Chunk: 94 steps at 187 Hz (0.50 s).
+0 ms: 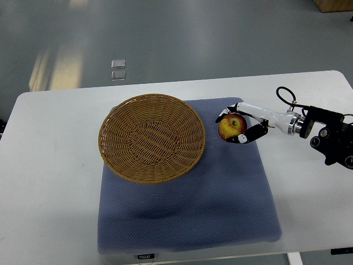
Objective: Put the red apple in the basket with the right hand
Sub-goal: 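Lift the apple with the right hand and carry it over the basket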
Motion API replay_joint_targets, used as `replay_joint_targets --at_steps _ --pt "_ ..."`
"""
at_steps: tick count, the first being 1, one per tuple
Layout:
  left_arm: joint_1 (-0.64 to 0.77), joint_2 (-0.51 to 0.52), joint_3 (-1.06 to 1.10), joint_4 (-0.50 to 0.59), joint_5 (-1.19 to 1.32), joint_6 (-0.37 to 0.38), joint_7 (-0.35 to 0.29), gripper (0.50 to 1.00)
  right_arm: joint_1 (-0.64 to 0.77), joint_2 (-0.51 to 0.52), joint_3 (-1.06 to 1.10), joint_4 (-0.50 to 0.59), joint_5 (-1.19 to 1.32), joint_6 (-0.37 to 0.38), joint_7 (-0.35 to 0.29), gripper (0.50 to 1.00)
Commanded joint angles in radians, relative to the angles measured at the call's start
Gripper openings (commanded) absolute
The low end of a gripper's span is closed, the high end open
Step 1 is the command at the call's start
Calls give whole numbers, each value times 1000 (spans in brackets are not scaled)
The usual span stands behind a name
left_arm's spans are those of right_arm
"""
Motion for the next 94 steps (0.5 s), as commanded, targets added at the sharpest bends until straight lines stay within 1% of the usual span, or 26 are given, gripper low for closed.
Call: replay_joint_targets --at_steps 1,20,41,57,78,94 --pt "0 0 0 0 0 0 0 1000 39 -2 -1 1 3 6 -3 635" --pt "0 0 0 0 0 0 0 1000 87 2 -2 1 5 7 -7 637" --pt "0 0 0 0 0 0 0 1000 148 18 -2 3 5 30 -7 639" --pt "0 0 0 0 0 0 0 1000 177 23 -2 4 5 33 -9 639" --pt "0 0 0 0 0 0 0 1000 220 93 -2 7 2 36 -7 643" --pt "0 0 0 0 0 0 0 1000 240 129 -2 3 5 39 -7 648"
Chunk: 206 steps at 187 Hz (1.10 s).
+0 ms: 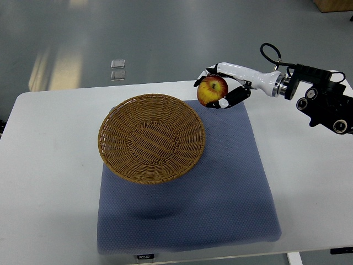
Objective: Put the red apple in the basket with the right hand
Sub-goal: 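Lift the apple with the right hand and carry it over the basket, then lower the apple into the basket with the right hand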
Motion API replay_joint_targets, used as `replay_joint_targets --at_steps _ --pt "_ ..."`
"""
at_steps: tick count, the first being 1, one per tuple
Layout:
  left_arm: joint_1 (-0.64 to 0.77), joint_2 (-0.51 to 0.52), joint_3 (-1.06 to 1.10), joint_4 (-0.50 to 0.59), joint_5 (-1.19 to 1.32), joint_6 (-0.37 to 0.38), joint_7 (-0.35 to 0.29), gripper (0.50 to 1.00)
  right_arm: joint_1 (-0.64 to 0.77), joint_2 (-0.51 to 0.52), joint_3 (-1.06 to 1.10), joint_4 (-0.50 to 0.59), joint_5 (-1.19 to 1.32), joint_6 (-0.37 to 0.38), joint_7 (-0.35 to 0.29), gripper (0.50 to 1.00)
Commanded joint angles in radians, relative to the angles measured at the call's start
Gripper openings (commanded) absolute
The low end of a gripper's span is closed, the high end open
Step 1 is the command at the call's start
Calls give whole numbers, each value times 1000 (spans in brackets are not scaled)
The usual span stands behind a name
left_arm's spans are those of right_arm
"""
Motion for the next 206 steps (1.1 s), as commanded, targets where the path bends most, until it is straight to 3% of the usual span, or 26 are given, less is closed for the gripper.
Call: replay_joint_targets --at_steps 1,55,139,155,182,206 --pt "0 0 0 0 0 0 0 1000 27 49 0 -4 2 4 1 648" --pt "0 0 0 0 0 0 0 1000 26 182 -1 -4 -2 5 1 652" --pt "0 0 0 0 0 0 0 1000 -40 268 -13 -36 -16 -9 -39 672" --pt "0 0 0 0 0 0 0 1000 -48 277 -12 -42 -16 -10 -39 688" --pt "0 0 0 0 0 0 0 1000 -51 280 -10 -42 -5 -12 -39 784" --pt "0 0 0 0 0 0 0 1000 -51 283 -9 -42 1 -12 -39 807"
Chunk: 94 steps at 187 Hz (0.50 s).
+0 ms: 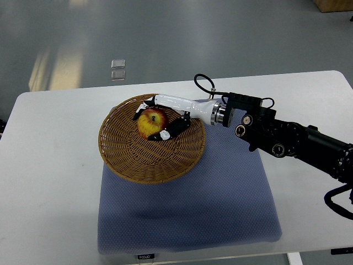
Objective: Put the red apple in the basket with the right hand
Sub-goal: 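Lower the apple into the basket with the right hand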
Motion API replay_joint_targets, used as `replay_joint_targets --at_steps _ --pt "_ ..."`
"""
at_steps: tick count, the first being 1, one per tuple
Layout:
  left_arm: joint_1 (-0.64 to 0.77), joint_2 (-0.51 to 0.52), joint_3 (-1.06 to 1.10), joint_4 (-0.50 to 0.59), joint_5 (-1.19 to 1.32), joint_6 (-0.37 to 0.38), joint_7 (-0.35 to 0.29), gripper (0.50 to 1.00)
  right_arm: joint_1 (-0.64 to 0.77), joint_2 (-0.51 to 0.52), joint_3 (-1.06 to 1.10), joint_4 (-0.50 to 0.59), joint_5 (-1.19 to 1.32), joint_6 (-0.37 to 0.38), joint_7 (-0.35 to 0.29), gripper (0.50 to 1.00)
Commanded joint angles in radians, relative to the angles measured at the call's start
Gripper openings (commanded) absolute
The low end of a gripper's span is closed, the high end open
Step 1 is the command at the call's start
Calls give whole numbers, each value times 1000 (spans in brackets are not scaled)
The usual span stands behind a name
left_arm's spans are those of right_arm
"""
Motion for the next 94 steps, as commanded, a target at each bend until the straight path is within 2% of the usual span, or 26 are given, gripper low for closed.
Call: replay_joint_targets --at_steps 1,44,94 --pt "0 0 0 0 0 0 0 1000 0 5 1 0 4 0 1 811" --pt "0 0 0 0 0 0 0 1000 -6 8 2 2 5 0 1 840" --pt "0 0 0 0 0 0 0 1000 -6 9 2 2 5 0 1 844"
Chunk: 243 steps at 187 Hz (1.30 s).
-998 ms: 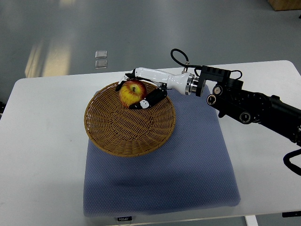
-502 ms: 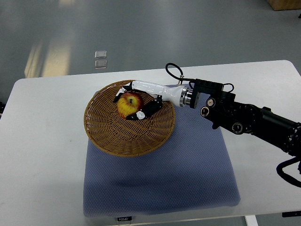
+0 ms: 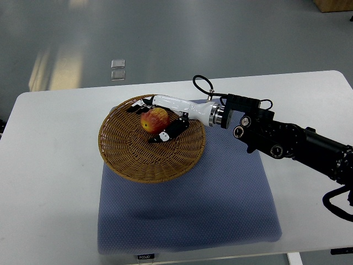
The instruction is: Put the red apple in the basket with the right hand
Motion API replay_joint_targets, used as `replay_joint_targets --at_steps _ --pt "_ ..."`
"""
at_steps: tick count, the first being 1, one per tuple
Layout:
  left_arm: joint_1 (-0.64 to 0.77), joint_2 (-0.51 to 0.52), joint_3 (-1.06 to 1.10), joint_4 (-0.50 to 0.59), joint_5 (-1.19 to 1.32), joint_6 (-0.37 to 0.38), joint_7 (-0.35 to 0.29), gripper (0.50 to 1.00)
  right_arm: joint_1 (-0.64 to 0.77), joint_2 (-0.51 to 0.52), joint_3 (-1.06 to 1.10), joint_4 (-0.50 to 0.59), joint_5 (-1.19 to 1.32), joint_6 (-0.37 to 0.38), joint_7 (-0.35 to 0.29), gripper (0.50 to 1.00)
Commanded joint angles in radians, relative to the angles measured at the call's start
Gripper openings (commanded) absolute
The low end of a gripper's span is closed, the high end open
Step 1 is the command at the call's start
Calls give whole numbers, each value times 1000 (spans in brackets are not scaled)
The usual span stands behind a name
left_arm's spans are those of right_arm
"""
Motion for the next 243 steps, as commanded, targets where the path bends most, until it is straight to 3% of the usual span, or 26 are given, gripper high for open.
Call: replay_joint_targets --at_steps 1,15,61,113,161,184,189,234,243 --pt "0 0 0 0 0 0 0 1000 0 0 2 0 -1 0 0 844" --pt "0 0 0 0 0 0 0 1000 0 0 3 0 1 0 0 844" --pt "0 0 0 0 0 0 0 1000 0 -30 31 -2 10 2 0 913" --pt "0 0 0 0 0 0 0 1000 -8 -112 68 -5 163 11 -3 913" --pt "0 0 0 0 0 0 0 1000 -61 -159 66 -69 481 15 -6 913" --pt "0 0 0 0 0 0 0 1000 -86 -179 68 -71 603 15 -35 913" --pt "0 0 0 0 0 0 0 1000 -106 -212 68 -77 723 15 -66 913" --pt "0 0 0 0 0 0 0 1000 -129 -228 66 -87 978 17 -83 913" --pt "0 0 0 0 0 0 0 1000 -143 -256 68 -87 1083 19 -115 913"
